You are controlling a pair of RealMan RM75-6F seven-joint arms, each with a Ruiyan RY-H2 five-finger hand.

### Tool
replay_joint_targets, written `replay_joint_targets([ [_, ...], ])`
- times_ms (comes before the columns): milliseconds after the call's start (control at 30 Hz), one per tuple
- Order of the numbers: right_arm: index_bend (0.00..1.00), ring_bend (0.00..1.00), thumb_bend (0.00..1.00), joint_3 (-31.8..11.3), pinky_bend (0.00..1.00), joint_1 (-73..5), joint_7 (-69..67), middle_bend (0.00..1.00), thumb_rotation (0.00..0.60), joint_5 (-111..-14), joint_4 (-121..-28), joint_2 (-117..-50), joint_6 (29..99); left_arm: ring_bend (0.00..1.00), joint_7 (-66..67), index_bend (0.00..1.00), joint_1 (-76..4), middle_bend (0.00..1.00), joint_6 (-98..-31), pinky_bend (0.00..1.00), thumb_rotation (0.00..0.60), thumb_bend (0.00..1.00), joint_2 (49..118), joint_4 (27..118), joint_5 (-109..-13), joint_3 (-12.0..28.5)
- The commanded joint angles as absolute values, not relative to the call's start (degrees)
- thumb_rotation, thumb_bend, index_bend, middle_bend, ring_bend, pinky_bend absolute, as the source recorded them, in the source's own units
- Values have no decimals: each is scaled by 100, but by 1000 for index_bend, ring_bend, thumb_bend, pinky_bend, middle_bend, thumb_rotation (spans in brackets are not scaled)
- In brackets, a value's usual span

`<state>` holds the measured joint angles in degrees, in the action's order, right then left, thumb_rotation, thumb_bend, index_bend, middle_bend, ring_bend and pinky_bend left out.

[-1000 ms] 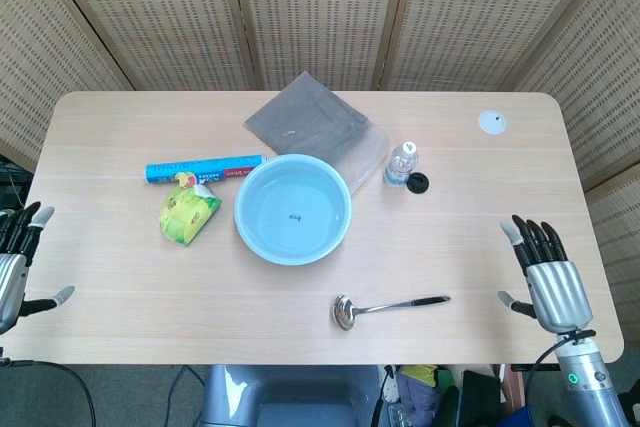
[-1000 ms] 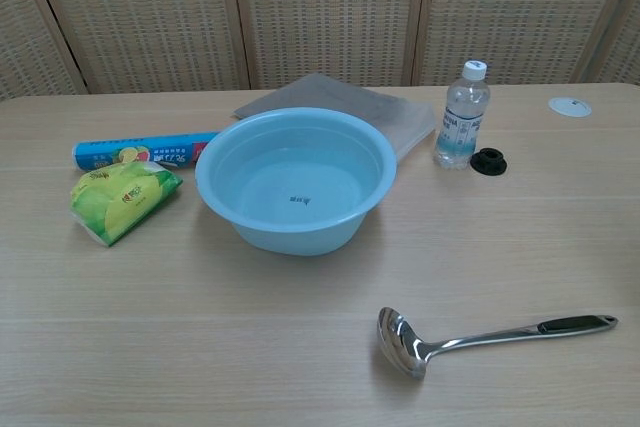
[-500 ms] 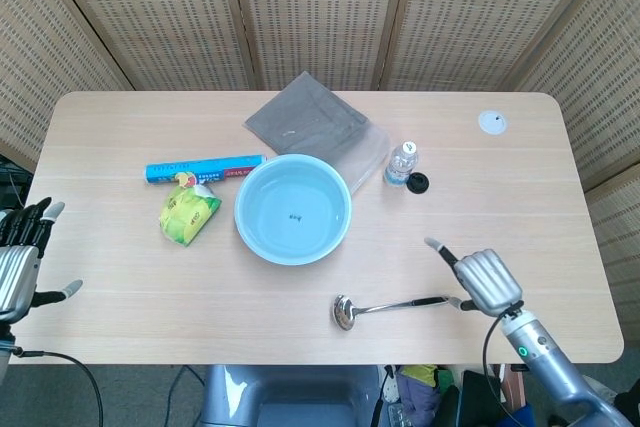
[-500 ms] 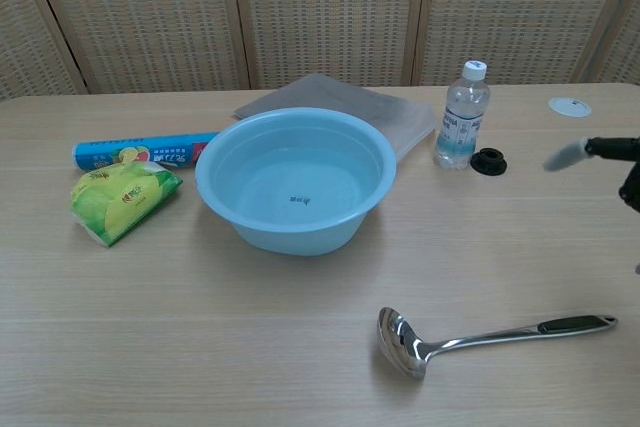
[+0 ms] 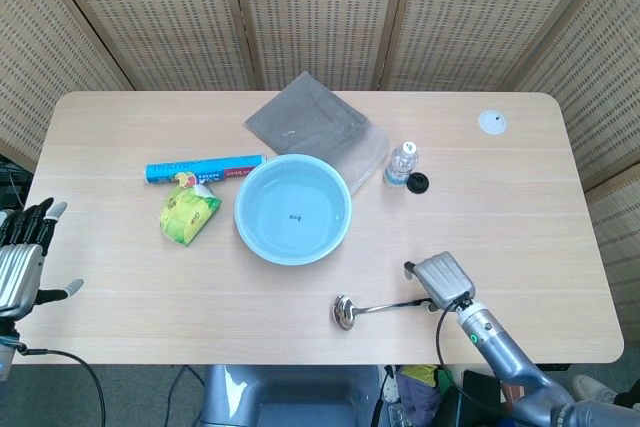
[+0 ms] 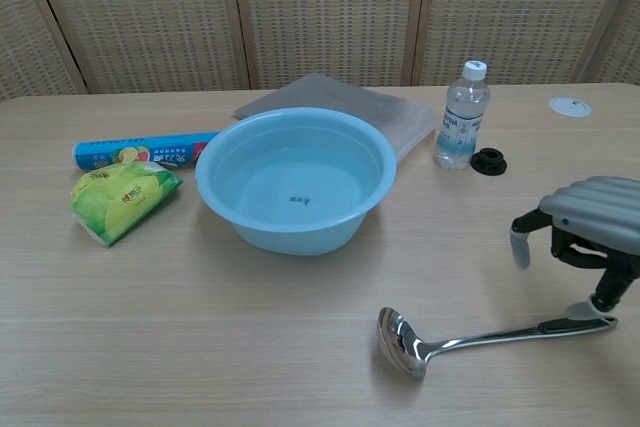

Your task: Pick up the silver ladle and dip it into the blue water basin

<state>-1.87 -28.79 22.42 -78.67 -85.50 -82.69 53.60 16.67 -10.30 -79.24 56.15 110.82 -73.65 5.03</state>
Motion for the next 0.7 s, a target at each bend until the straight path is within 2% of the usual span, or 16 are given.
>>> replay_joint_targets([
  [33,432,968,153,-149,1000,-2893,2334,921,600,-7772,-8408,-8432,5314,0,1722,0,-1042,0,-7937,0,600,0,5645,11068,-7344,511],
  [367,446,968,188,100,1000,-2817,2219,921,600,-8056,-7982,-8725,5498,0,1836,0,-1067,0,-7930,0,600,0,5712,11042,-7273,502],
  [700,473,968,252,169,1000,-2826,2080,921,600,-8151,-7657,-8843,5492,0,1881,0,-1064,0,-7971,0,600,0,5742,11036,-7265,494],
])
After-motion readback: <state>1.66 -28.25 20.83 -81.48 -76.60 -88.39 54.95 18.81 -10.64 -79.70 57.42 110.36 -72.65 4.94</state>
